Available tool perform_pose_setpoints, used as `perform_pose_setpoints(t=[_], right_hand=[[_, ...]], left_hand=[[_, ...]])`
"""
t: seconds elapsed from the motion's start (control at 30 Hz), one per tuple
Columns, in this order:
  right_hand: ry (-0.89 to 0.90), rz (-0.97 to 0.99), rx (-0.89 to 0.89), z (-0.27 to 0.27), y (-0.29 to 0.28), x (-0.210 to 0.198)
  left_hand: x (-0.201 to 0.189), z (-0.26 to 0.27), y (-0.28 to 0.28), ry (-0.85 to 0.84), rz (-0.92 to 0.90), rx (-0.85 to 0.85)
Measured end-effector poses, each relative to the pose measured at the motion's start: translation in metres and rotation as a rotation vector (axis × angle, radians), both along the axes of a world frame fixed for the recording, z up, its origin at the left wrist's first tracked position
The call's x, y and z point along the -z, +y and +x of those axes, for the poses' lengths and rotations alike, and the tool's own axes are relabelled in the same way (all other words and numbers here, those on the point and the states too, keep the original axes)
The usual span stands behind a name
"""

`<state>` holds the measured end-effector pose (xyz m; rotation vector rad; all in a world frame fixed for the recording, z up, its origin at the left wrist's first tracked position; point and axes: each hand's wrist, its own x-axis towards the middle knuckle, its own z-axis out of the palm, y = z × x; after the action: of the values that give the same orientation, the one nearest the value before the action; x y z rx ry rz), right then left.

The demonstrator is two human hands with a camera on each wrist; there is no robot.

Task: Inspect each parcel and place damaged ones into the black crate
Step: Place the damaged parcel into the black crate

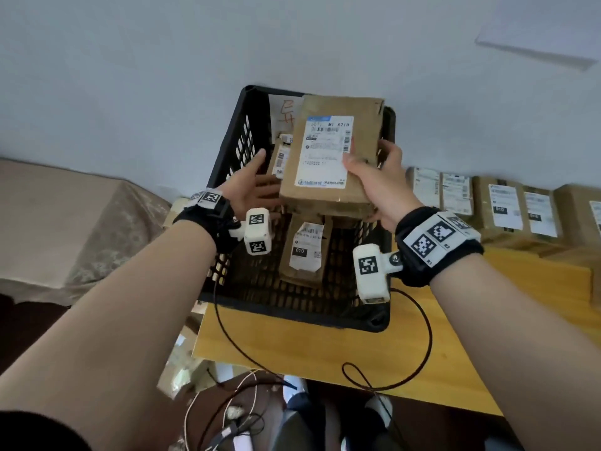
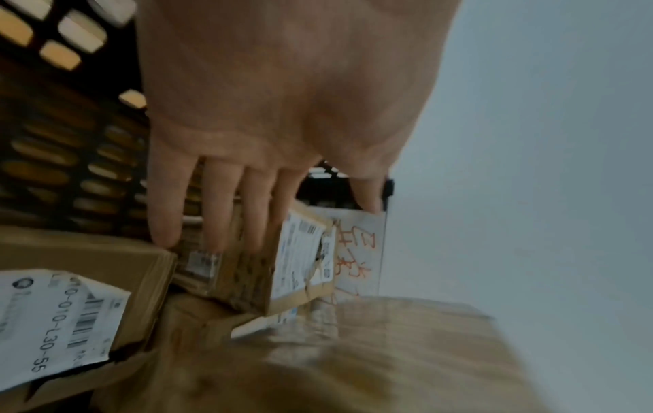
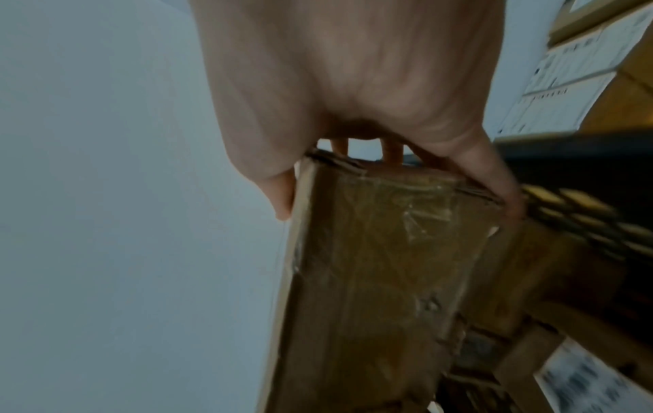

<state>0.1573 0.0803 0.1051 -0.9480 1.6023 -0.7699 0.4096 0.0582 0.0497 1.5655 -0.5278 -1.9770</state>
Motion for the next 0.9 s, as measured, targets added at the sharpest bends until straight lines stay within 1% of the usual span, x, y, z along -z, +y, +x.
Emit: perform_pose_setpoints(t=[0.07,0.13,0.2,0.3,0.37,0.4,0.43,0.47,0.53,0.57,0.63,0.7,0.8,0.83,0.9], right_hand=[[0.005,0.096,-0.088,0.015,0.005,0.006],[-0.024,0.21,-0.192,0.029,0.011,0.011],[-0.037,0.294,-0.269,0.039,0.014,0.017],[-0.024,0.38,-0.317,0.045,0.008,0.023],[-0.073,0.463,-0.297,0.044,0.006,0.022],[-0.061,0.477,-0.276,0.042,0.003,0.022],[-0.019,0.472,-0.26,0.042,0.002,0.021],[0.072,0.449,-0.278,0.042,0.001,0.021],[0.271,0.389,-0.376,0.044,-0.001,0.03],[0.318,0.386,-0.421,0.047,0.0,0.033],[0.372,0.406,-0.523,0.051,0.002,0.043],[0.439,0.409,-0.667,0.055,0.003,0.045],[0.47,0.375,-0.892,0.067,0.0,0.06],[0.47,0.368,-0.941,0.072,0.0,0.067],[0.445,0.349,-0.971,0.078,-0.008,0.088]], left_hand=[[-0.017,0.01,0.013,0.016,-0.027,0.064],[-0.029,0.013,0.028,-0.024,-0.05,0.118],[-0.027,0.017,0.038,-0.076,-0.039,0.145],[-0.021,0.029,0.049,-0.148,-0.02,0.149],[-0.023,0.035,0.056,-0.192,-0.032,0.122],[-0.026,0.037,0.059,-0.212,-0.036,0.126],[-0.031,0.04,0.061,-0.224,-0.022,0.154],[-0.036,0.043,0.064,-0.215,-0.005,0.192],[-0.046,0.05,0.067,-0.194,0.024,0.254],[-0.052,0.052,0.068,-0.192,0.036,0.27],[-0.065,0.054,0.068,-0.194,0.076,0.235],[-0.08,0.056,0.066,-0.212,0.122,0.178],[-0.092,0.062,0.057,-0.317,0.134,0.176],[-0.093,0.064,0.054,-0.336,0.126,0.18],[-0.091,0.07,0.051,-0.378,0.08,0.201]])
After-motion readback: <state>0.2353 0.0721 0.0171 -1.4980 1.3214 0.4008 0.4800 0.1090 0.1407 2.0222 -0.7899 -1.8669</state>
